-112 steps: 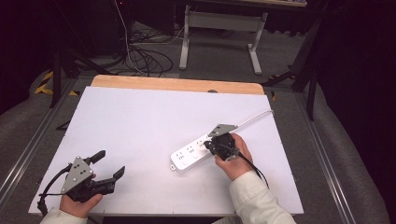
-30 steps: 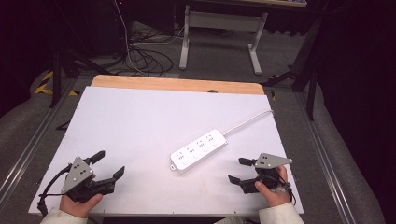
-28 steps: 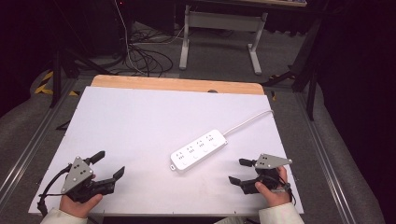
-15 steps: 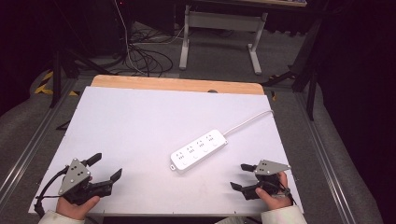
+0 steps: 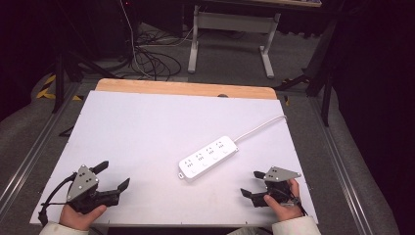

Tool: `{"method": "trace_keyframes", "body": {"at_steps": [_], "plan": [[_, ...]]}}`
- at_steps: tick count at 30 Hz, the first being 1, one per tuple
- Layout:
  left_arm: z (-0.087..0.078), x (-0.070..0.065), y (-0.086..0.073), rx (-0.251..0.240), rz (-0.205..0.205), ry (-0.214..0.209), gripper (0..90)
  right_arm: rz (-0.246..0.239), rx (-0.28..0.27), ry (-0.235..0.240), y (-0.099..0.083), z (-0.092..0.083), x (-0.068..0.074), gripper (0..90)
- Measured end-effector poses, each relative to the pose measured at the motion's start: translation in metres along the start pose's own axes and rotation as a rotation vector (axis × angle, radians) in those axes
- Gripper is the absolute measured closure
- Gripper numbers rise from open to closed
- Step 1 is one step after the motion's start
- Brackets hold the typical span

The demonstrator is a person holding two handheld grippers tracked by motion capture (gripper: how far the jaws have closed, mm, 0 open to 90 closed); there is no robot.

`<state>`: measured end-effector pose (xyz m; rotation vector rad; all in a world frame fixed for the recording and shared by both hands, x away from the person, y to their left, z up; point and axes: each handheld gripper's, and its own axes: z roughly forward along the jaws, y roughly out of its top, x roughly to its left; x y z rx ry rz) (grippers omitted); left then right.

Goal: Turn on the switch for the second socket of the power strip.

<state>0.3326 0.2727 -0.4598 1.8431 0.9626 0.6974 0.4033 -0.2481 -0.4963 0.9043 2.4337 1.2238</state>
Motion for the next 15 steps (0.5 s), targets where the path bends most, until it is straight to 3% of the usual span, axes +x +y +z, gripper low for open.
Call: {"method": "trace_keyframes", "body": {"at_steps": [15], "plan": [[-0.002, 0.0008, 0.0002, -0.028, 0.002, 0.003, 14.4, -0.025, -0.049, -0.02, 0.001, -0.0056, 0.0009, 17.3]]}}
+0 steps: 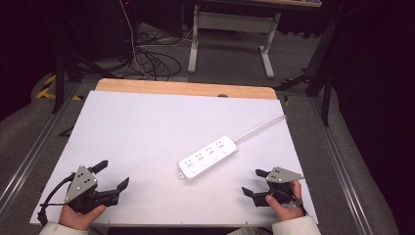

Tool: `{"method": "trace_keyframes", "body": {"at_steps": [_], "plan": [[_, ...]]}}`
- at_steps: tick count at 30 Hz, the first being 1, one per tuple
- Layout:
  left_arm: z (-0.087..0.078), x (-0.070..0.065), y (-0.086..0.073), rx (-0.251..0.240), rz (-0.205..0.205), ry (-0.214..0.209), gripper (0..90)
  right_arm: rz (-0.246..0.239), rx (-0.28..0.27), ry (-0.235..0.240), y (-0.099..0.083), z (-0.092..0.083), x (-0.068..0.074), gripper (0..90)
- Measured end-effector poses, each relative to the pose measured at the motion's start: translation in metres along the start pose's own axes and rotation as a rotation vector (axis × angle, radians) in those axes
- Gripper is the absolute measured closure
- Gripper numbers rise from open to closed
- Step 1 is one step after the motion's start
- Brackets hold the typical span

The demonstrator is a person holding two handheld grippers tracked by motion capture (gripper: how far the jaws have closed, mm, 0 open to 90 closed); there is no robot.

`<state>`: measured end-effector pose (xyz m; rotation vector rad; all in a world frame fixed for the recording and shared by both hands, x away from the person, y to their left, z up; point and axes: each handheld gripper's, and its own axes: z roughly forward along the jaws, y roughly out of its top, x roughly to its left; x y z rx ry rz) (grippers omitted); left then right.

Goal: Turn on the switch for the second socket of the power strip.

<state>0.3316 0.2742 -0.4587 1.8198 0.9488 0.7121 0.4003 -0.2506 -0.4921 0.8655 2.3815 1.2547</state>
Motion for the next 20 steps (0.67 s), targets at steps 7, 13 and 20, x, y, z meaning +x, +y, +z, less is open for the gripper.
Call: {"method": "trace_keyframes", "body": {"at_steps": [7, 13, 20], "plan": [[-0.0003, 0.0, -0.0002, 0.001, 0.0, 0.0, 14.4, -0.003, 0.001, 0.003, 0.0002, 0.0003, 0.0003, 17.6], [0.0, -0.0002, -0.0002, 0.002, -0.009, 0.003, 14.3, -0.001, 0.005, 0.006, 0.0001, 0.001, 0.0, 17.9], [-0.0003, 0.0004, -0.0002, 0.002, -0.011, 0.009, 14.1, 0.001, 0.004, 0.003, 0.0001, 0.0007, -0.0001, 18.2]]}}
